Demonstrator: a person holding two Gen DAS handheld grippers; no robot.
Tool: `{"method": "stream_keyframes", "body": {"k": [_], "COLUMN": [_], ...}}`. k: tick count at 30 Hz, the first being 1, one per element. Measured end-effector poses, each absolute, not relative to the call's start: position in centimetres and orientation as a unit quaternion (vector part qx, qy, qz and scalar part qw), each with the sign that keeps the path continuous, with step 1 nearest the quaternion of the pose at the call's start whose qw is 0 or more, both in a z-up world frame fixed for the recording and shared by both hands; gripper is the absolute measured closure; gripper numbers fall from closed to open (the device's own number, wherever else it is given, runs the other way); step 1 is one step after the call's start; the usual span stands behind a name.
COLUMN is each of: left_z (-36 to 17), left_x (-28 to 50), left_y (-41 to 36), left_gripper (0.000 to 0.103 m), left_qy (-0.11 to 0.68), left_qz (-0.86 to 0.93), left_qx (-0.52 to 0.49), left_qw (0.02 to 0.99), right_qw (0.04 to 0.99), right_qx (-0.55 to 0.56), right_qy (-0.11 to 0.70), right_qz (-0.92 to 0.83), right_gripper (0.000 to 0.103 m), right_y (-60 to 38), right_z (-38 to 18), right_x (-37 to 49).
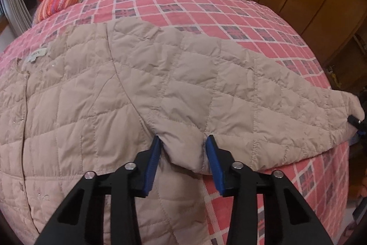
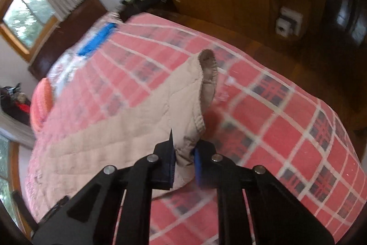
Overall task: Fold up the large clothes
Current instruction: 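Grasp the beige coat's sleeve cuff with the right tool and lift it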
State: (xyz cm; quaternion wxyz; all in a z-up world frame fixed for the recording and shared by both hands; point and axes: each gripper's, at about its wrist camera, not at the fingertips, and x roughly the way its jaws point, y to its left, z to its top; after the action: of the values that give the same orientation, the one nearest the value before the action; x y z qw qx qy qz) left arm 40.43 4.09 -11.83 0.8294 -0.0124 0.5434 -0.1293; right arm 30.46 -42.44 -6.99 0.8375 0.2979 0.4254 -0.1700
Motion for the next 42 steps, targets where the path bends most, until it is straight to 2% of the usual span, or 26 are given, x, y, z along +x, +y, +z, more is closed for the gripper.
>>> {"method": "stream_keyframes", "body": {"k": [2, 4, 5, 6, 11, 19, 23, 26, 32, 35, 37, 39, 40, 41, 42], "left_z": [-11.7, -11.5, -11.3, -11.0, -8.8, -7.3, -7.3, -7.9, -9.8, -11.0, -11.5, -12.2, -12.5, -12.9, -13.0], "left_x": [40.5, 40.4, 40.2, 40.0, 38.8, 39.2, 39.8, 40.3, 41.4, 42.0, 42.2, 42.2, 42.3, 42.3, 42.2], "left_y": [5.0, 6.0, 6.7, 7.6, 12.2, 15.6, 15.6, 14.9, 13.1, 12.8, 12.5, 12.1, 12.0, 11.8, 11.8], "left_gripper": [0.066, 0.061, 0.053, 0.051, 0.044, 0.041, 0.036, 0.032, 0.033, 0.034, 0.043, 0.070, 0.077, 0.091, 0.098], "left_qy": [0.550, 0.554, 0.555, 0.552, 0.529, 0.520, 0.523, 0.527, 0.549, 0.560, 0.564, 0.572, 0.576, 0.580, 0.579], "left_qz": [-0.142, -0.149, -0.150, -0.154, -0.169, -0.185, -0.204, -0.216, -0.222, -0.212, -0.212, -0.214, -0.215, -0.217, -0.218], "left_qx": [-0.032, -0.045, -0.051, -0.056, -0.082, -0.149, -0.183, -0.206, -0.227, -0.238, -0.235, -0.226, -0.225, -0.224, -0.220], "left_qw": [0.822, 0.818, 0.817, 0.818, 0.828, 0.820, 0.807, 0.796, 0.773, 0.765, 0.763, 0.759, 0.756, 0.753, 0.754], "right_qw": [0.854, 0.871, 0.879, 0.885, 0.898, 0.889, 0.883, 0.875, 0.870, 0.869, 0.870, 0.869, 0.867, 0.866, 0.864], "right_qx": [0.290, 0.265, 0.253, 0.242, 0.191, 0.102, 0.052, 0.037, 0.031, 0.038, 0.045, 0.052, 0.061, 0.064, 0.066], "right_qy": [0.411, 0.400, 0.396, 0.393, 0.397, 0.440, 0.461, 0.476, 0.485, 0.484, 0.480, 0.479, 0.481, 0.481, 0.483], "right_qz": [-0.134, -0.100, -0.081, -0.063, 0.013, 0.070, 0.073, 0.080, 0.082, 0.099, 0.106, 0.112, 0.119, 0.122, 0.126], "right_gripper": [0.091, 0.091, 0.091, 0.091, 0.091, 0.091, 0.091, 0.091, 0.089, 0.081, 0.079, 0.075, 0.073, 0.069, 0.067], "right_y": [-40.3, -37.3, -35.7, -34.2, -26.7, -15.3, -11.6, -10.2, -9.8, -9.8, -9.6, -9.5, -9.6, -9.7, -9.7], "right_z": [-5.2, -3.3, -2.5, -1.9, -0.4, -3.1, -5.6, -7.3, -8.8, -9.1, -9.2, -9.2, -9.2, -9.1, -9.1], "right_x": [30.4, 30.4, 30.4, 30.5, 31.3, 33.7, 34.4, 34.8, 35.2, 34.9, 34.6, 34.3, 34.2, 34.0, 33.9]}}
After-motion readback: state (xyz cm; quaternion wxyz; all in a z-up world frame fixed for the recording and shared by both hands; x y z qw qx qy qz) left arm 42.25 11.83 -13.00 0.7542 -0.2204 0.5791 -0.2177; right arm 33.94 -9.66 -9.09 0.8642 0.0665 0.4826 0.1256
